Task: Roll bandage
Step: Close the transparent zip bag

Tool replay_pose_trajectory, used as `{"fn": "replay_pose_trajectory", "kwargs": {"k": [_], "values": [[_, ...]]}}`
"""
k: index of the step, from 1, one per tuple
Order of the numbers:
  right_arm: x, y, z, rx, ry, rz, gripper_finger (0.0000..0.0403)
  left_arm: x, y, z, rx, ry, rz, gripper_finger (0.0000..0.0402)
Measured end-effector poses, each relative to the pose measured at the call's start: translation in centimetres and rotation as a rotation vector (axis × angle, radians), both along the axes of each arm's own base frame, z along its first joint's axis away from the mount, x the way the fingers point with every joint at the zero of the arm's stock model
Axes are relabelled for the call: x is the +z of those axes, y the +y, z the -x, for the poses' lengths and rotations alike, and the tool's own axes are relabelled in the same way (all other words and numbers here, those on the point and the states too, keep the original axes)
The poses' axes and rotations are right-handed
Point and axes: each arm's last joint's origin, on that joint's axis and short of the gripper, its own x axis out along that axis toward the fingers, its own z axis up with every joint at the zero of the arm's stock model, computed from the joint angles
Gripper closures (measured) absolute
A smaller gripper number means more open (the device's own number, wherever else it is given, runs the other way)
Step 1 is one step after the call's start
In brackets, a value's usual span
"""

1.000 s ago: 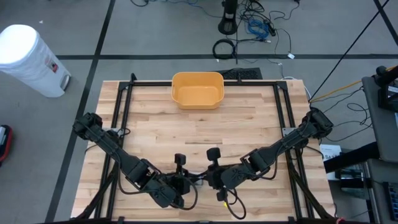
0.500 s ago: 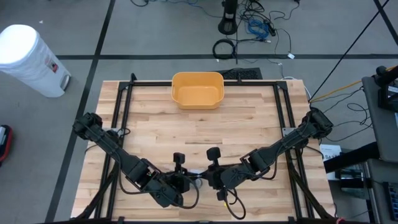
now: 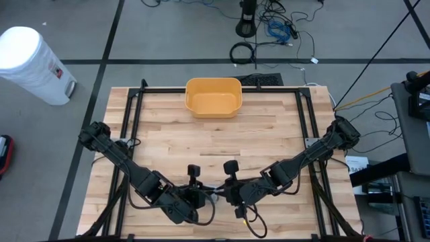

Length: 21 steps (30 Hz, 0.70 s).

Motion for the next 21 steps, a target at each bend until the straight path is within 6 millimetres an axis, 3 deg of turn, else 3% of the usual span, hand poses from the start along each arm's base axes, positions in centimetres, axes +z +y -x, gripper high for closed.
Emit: {"fn": "replay_pose_trajectory", "kwargs": {"k": [7, 21], "values": [[0.02, -0.03, -0.03, -0.01, -0.002, -0.013, 0.0335, 0.1, 0.15, -0.13, -0.006, -0.001, -0.019, 0.0373], [-0.04, -0.16, -0.01, -0.043, -0.002, -0.005, 0.0332, 0.8, 0.69, -0.64, 0.001, -0.013, 0.005, 0.0373]]}}
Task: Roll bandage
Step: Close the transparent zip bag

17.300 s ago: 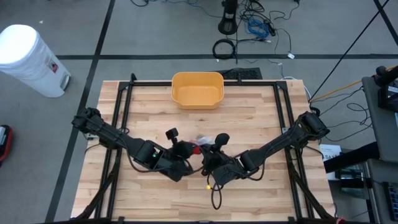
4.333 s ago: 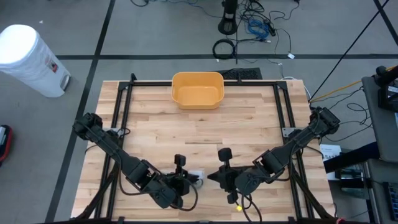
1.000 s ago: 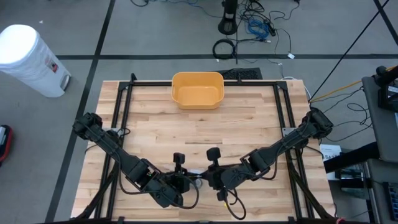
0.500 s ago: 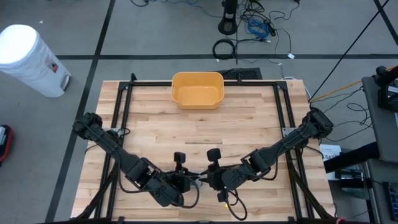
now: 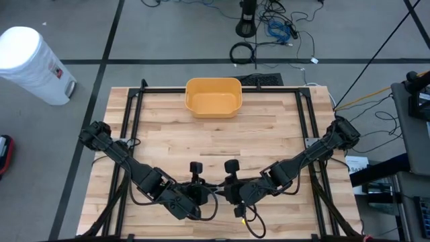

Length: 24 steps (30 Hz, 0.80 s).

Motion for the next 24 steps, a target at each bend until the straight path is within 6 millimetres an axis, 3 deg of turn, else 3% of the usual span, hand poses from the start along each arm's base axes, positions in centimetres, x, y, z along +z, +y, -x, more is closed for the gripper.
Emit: {"fn": "replay_pose_trajectory", "kwargs": {"k": [24], "values": [[0.01, -0.02, -0.01, -0.007, -0.002, -0.006, 0.0332, -0.28, 0.07, 0.22, 0.012, 0.029, 0.011, 0.0373]]}}
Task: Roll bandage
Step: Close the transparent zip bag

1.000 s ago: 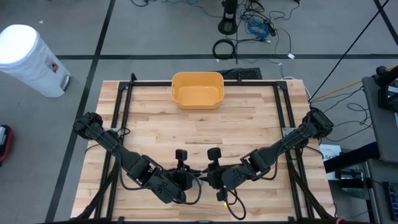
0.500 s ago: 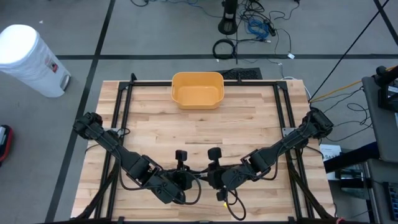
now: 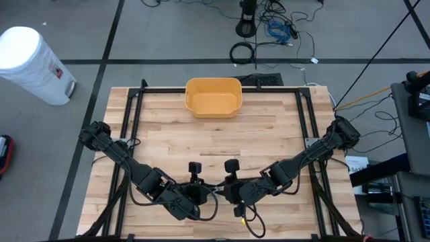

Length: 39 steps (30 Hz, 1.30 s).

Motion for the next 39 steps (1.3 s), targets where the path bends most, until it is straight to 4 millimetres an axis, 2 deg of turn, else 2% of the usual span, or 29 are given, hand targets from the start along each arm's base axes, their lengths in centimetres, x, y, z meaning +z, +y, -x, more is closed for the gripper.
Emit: {"fn": "replay_pose_trajectory", "kwargs": {"k": [25, 39], "values": [[0.04, -0.4, -0.18, -0.056, -0.016, 0.015, 0.0333, -0.01, -0.2, 0.17, 0.006, -0.001, 0.019, 0.0373], [0.1, -0.62, -0.3, -0.078, -0.026, 0.019, 0.0375, 0.01, -0.17, 0.17, 0.022, -0.006, 0.041, 0.0373]]}}
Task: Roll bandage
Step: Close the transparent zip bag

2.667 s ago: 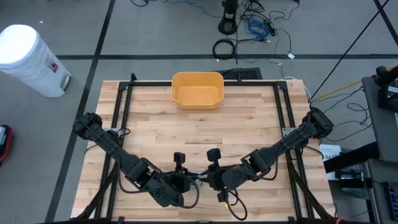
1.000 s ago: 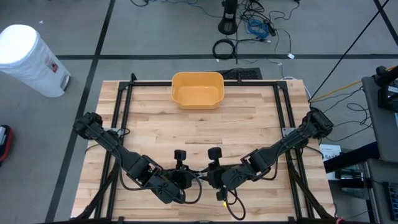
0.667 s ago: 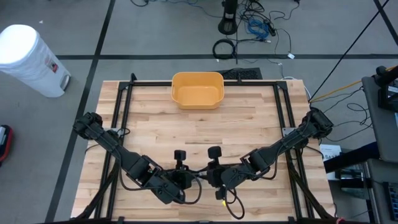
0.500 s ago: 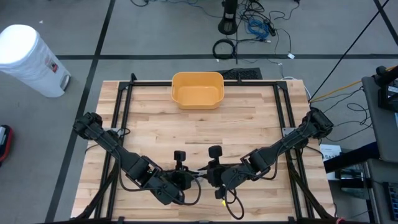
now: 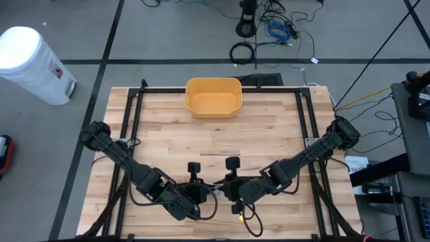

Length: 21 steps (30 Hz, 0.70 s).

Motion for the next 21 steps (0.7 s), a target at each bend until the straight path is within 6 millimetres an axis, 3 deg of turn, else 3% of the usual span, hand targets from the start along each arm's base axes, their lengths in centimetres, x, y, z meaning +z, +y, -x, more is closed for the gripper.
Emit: {"fn": "replay_pose_trajectory", "kwargs": {"k": [9, 21], "values": [[0.01, 0.01, -0.02, 0.012, -0.001, 0.023, 0.0399, -0.02, 0.01, 0.02, 0.015, -0.002, 0.02, 0.0373], [0.14, 0.02, -0.12, 0.005, -0.016, 0.002, 0.0284, -0.04, -0.14, 0.12, 0.021, -0.004, 0.041, 0.0373]]}}
